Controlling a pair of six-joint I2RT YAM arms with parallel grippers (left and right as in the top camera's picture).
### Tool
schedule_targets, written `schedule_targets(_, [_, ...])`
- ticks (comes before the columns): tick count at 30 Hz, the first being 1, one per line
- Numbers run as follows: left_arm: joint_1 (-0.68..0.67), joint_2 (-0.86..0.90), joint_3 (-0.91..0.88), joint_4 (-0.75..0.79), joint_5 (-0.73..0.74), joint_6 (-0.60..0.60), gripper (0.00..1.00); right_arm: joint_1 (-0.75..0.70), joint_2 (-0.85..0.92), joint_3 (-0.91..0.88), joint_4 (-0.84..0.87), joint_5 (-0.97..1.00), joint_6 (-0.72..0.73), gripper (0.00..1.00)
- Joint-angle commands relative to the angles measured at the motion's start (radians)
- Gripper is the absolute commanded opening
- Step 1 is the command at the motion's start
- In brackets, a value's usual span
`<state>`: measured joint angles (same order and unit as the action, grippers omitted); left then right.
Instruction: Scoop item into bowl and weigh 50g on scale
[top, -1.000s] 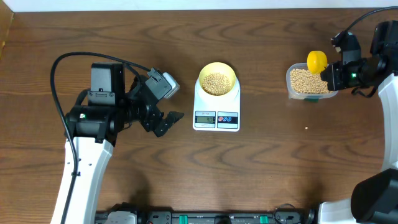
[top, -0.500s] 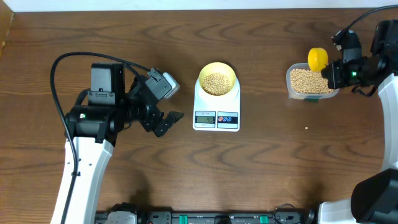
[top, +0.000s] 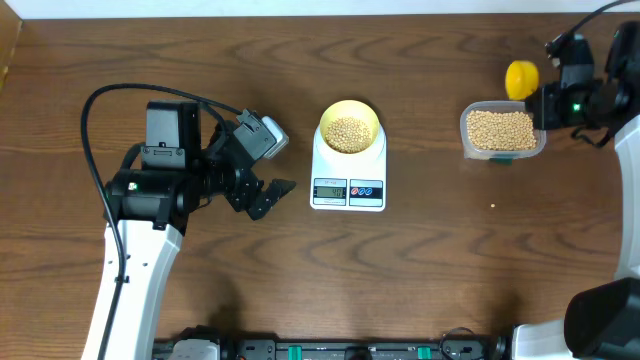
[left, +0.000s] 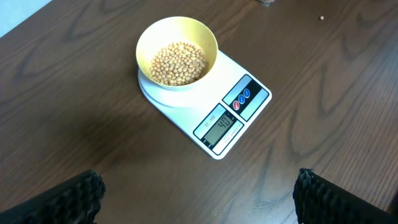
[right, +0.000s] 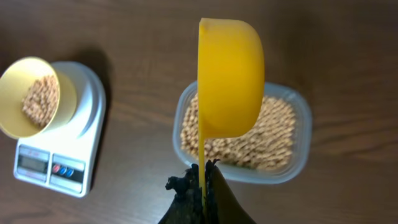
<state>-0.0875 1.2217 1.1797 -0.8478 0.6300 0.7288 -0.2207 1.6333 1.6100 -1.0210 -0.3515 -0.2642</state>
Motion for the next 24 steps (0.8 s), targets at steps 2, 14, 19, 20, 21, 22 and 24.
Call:
schedule_targets(2, [0.004, 0.000, 0.015, 0.000, 0.009, -0.012, 0.99, -0.002, -0.023, 0.040, -0.005, 0.039, 0.009, 0.01])
schedule_targets(14, [0.004, 0.000, 0.015, 0.000, 0.009, -0.012, 0.99, -0.002, -0.023, 0.043, -0.079, 0.039, 0.177, 0.01])
schedule_targets(19, [0.004, 0.000, 0.015, 0.000, 0.009, -0.012, 0.99, -0.002, -0.023, 0.053, -0.146, 0.039, 0.230, 0.01])
schedule_targets(20, [0.004, 0.000, 0.014, 0.000, 0.009, -0.012, 0.99, -0.002, -0.023, 0.054, -0.155, 0.039, 0.235, 0.01])
schedule_targets(21, [0.004, 0.000, 0.014, 0.000, 0.009, -0.012, 0.99, -0.002, -0.023, 0.058, -0.163, 0.039, 0.242, 0.01])
schedule_targets(22, [0.004, 0.000, 0.015, 0.000, 0.009, -0.012, 0.99, -0.002, -0.023, 0.060, -0.166, 0.039, 0.242, 0.01])
schedule_targets(24, [0.004, 0.000, 0.015, 0.000, 0.009, -0.012, 0.99, -0.002, -0.023, 0.064, -0.169, 0.040, 0.249, 0.01])
